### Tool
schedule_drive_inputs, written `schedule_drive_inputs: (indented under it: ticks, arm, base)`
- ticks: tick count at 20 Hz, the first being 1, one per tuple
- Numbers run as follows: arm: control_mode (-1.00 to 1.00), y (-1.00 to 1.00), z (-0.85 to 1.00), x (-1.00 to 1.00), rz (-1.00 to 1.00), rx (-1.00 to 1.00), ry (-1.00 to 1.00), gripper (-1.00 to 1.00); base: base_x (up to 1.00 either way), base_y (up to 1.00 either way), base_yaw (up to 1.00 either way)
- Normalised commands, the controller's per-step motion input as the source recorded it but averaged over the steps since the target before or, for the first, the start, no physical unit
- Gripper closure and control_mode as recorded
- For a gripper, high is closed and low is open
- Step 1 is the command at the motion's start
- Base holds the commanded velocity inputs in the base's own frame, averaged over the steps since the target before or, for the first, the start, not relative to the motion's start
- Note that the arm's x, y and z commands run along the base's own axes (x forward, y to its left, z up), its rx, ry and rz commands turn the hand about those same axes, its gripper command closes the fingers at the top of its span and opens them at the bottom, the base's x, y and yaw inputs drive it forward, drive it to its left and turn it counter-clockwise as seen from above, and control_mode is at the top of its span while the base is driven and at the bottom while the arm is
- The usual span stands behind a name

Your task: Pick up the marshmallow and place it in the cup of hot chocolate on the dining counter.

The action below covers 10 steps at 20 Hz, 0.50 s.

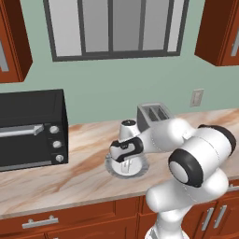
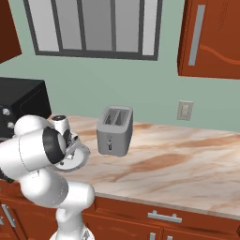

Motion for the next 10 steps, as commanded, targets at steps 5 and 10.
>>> schedule_drive_inputs:
  ticks: [5,10]
  arm:
    - [-1.0,0.08,-0.36,0.0,0.0,0.0,0.0,1.0]
    - [-1.0,0.06,-0.2,-0.04,0.0,0.0,0.0,1.0]
  base:
    - [0.0,0.0,0.0]
    - [0.0,0.0,0.0]
